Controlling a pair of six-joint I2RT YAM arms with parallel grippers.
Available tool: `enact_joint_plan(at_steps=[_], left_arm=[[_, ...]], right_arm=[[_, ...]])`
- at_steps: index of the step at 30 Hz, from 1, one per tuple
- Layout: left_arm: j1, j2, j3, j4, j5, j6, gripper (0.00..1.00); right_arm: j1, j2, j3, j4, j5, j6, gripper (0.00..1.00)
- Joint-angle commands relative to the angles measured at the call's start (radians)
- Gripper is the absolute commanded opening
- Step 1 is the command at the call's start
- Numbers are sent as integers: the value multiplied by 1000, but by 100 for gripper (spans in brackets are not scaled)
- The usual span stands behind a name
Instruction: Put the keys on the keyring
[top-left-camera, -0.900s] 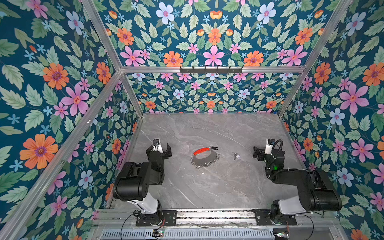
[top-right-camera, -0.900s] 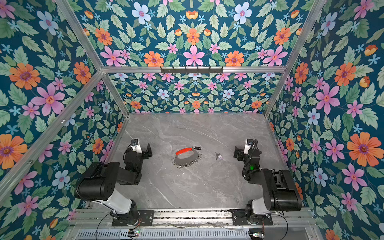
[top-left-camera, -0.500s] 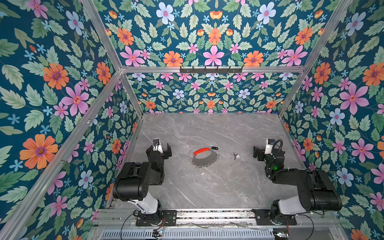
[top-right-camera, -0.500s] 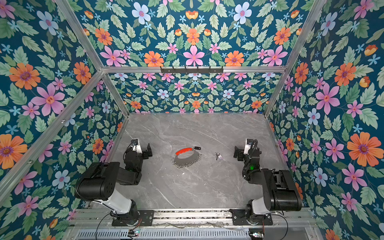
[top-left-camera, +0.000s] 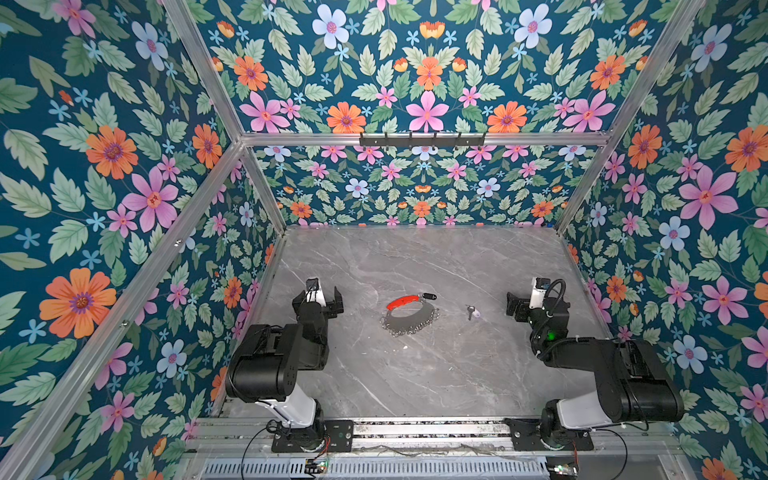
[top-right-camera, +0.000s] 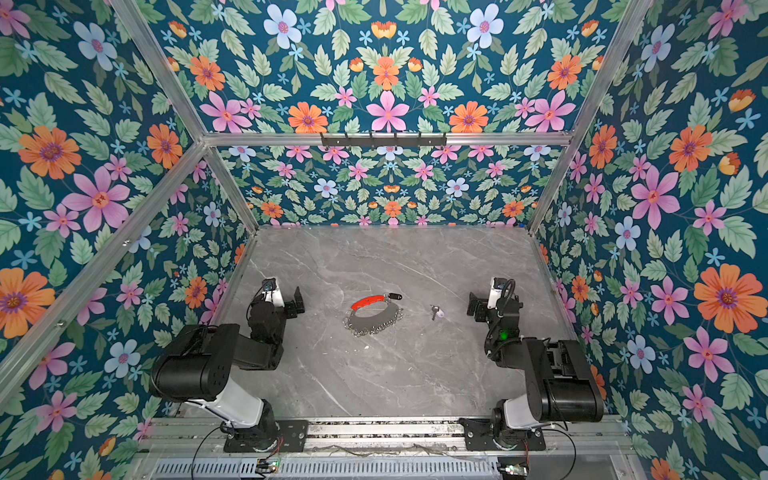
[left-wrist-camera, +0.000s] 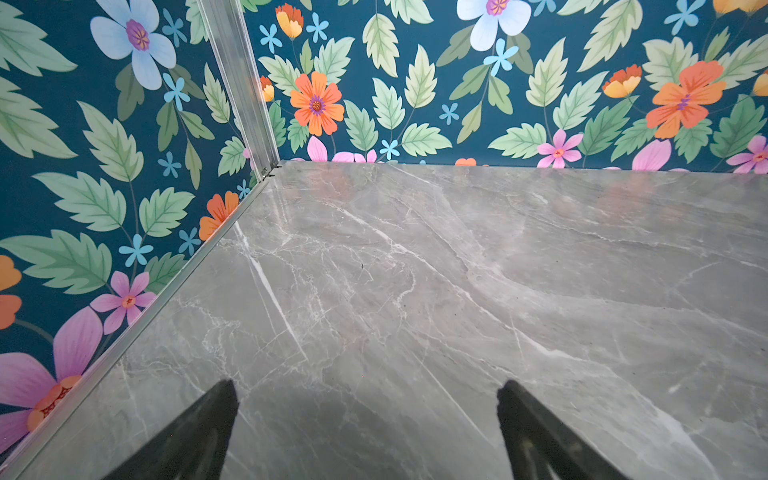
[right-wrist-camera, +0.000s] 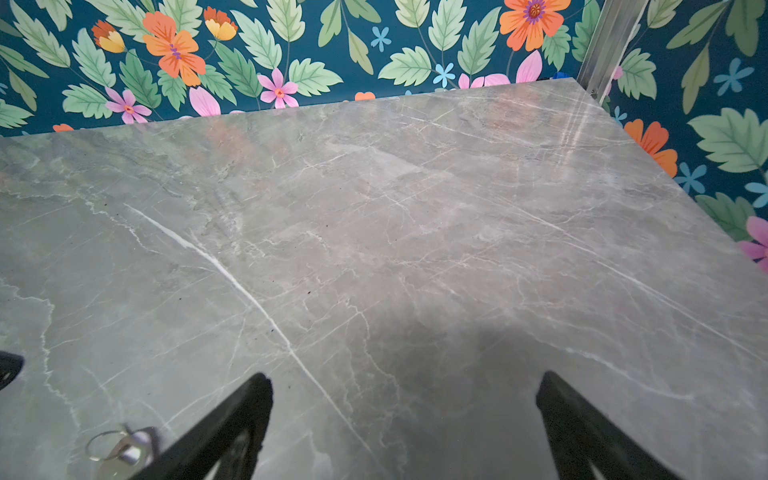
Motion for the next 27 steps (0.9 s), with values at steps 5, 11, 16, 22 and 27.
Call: enact_joint_plan(at_steps=[5,11,16,22,27], left_arm=[[1,-1,0,23,-6,0,100],[-1,-3,-5,32,-12,4,100],[-23,-13,-56,118,0,38,100],[-83,-274,17,-257,-3,60,100],[-100,-416,307,-849,-83,-205,100]], right_arm=[[1,-3,5,32,2,-8,99],[1,-3,5,34,4,-8,99],[58,-6,-41,118,134,-34,99],[174,-264,86,-288,316,-104,99],[175,-422,359,-692,274,1,99]])
